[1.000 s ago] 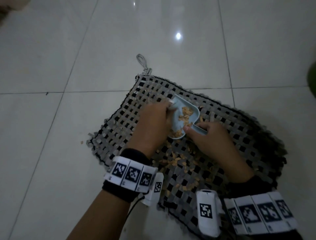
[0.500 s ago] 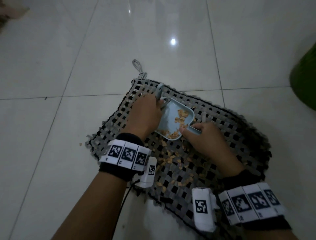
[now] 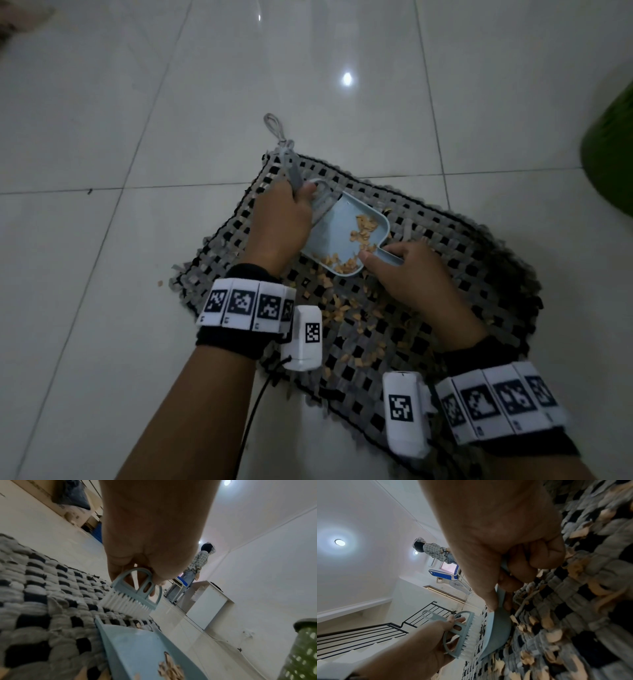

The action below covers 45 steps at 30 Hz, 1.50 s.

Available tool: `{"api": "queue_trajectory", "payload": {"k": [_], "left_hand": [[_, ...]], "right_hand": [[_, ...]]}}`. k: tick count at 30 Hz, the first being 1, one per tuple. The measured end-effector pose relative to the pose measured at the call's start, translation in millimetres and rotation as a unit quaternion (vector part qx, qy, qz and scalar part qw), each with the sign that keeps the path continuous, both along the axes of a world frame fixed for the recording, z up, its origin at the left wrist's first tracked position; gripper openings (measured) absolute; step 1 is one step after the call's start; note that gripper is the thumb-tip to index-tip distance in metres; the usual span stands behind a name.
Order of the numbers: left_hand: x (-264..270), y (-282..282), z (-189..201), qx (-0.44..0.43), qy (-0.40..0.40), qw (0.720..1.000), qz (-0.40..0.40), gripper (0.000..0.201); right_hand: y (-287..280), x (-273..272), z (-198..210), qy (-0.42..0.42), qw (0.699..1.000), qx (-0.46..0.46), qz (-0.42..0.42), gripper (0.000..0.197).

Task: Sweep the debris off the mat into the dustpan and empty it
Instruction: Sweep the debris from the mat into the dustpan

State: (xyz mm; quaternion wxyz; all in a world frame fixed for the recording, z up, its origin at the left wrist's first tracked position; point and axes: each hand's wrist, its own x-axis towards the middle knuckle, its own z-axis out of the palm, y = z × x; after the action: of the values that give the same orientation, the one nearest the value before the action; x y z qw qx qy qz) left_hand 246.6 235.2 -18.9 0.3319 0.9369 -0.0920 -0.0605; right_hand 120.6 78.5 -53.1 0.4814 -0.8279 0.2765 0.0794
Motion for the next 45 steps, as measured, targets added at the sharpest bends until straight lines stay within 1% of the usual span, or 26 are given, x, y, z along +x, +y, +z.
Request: {"api": "queue_trajectory", "payload": {"k": [3, 4, 7, 9, 11, 13, 14, 17, 19, 21, 23, 25, 28, 32, 35, 37, 39, 41, 42, 43, 45], "left_hand": [[3.7, 1.7, 1.9, -0.005, -0.042, 0.998, 0.036, 0.043], [2.4, -0.3, 1.1, 0.001, -0.037, 0.999, 0.031, 0.042], [1.0, -5.2, -2.0, 0.024, 0.018, 1.000, -0.008, 0.041], [4.3, -4.4, 0.4, 0.018, 0.021, 1.000, -0.016, 0.043], [7.9, -3.4, 4.5, -0.010, -0.015, 1.000, 0.002, 0.045], [8.6, -5.1, 5.7, -0.014, -0.060, 0.998, 0.008, 0.042], [7.6, -8.3, 5.6, 0.003, -0.070, 0.998, -0.003, 0.039], [5.1, -16.6, 1.5, 0.115, -0.070, 0.989, -0.064, 0.033], [4.4, -18.5, 3.2, 0.146, -0.049, 0.985, -0.075, 0.030], [6.7, -15.4, 8.3, 0.127, -0.008, 0.988, -0.084, 0.032], [9.8, -9.2, 15.3, 0.084, 0.015, 0.993, -0.083, 0.032], [11.9, -5.5, 19.9, 0.048, -0.005, 0.997, -0.064, 0.035], [4.2, -9.6, 14.9, 0.041, -0.046, 0.997, -0.053, 0.043], [-27.4, -21.5, 1.6, 0.019, -0.004, 0.995, -0.097, 0.039], [-44.1, -19.1, -0.7, -0.042, 0.028, 0.989, -0.136, 0.039], [-44.0, -14.6, 4.1, -0.076, 0.028, 0.990, -0.117, 0.042], [-33.8, -9.3, 9.7, -0.103, -0.012, 0.993, -0.048, 0.043], [-15.0, -2.4, 12.0, -0.104, -0.057, 0.993, 0.026, 0.042], [-3.9, 0.2, 12.2, -0.098, -0.067, 0.992, 0.046, 0.039], [7.2, 2.8, 11.1, -0.083, -0.077, 0.992, 0.051, 0.038], [26.7, 3.8, 5.7, -0.039, -0.093, 0.995, 0.025, 0.043]], "right_hand": [[-0.2, 0.2, -0.5, -0.001, 1.000, 0.003, 0.002, 0.036], [-0.4, 0.5, -0.9, -0.001, 1.000, 0.006, 0.001, 0.036], [-1.6, 1.2, -0.7, 0.006, 1.000, 0.010, 0.002, 0.036], [-2.8, 0.8, 0.2, 0.008, 1.000, 0.016, 0.006, 0.037], [-4.8, 0.3, 1.8, 0.010, 1.000, 0.022, 0.011, 0.036], [-8.1, -0.2, 4.3, 0.018, 1.000, 0.015, 0.018, 0.035], [-10.4, -0.2, 5.0, 0.021, 0.999, 0.010, 0.021, 0.035], [-15.1, 1.0, 7.7, 0.034, 0.999, 0.002, 0.024, 0.035], [-16.5, 1.1, 8.9, 0.037, 0.999, -0.006, 0.025, 0.035], [-16.4, 0.9, 9.1, 0.037, 0.999, -0.012, 0.027, 0.036], [-15.7, 0.2, 8.1, 0.037, 0.999, -0.009, 0.025, 0.037], [-14.5, -1.0, 6.9, 0.033, 0.999, -0.007, 0.023, 0.038], [-13.7, -2.4, 4.9, 0.025, 0.999, 0.004, 0.021, 0.038], [-13.5, -6.3, 5.2, 0.013, 1.000, 0.007, 0.021, 0.036], [-12.9, -12.9, 4.9, -0.001, 1.000, 0.019, 0.017, 0.035], [-13.2, -17.7, 5.6, -0.008, 0.999, 0.029, 0.019, 0.036], [-13.5, -20.2, 7.7, -0.015, 0.999, 0.046, 0.014, 0.036], [-12.3, -18.5, 10.7, -0.027, 0.998, 0.064, -0.004, 0.031], [-10.6, -15.3, 12.5, -0.037, 0.997, 0.063, -0.011, 0.030], [-7.6, -10.6, 14.2, -0.046, 0.997, 0.055, -0.013, 0.031], [-0.9, 2.5, 14.0, -0.062, 0.997, 0.031, -0.013, 0.034]]}}
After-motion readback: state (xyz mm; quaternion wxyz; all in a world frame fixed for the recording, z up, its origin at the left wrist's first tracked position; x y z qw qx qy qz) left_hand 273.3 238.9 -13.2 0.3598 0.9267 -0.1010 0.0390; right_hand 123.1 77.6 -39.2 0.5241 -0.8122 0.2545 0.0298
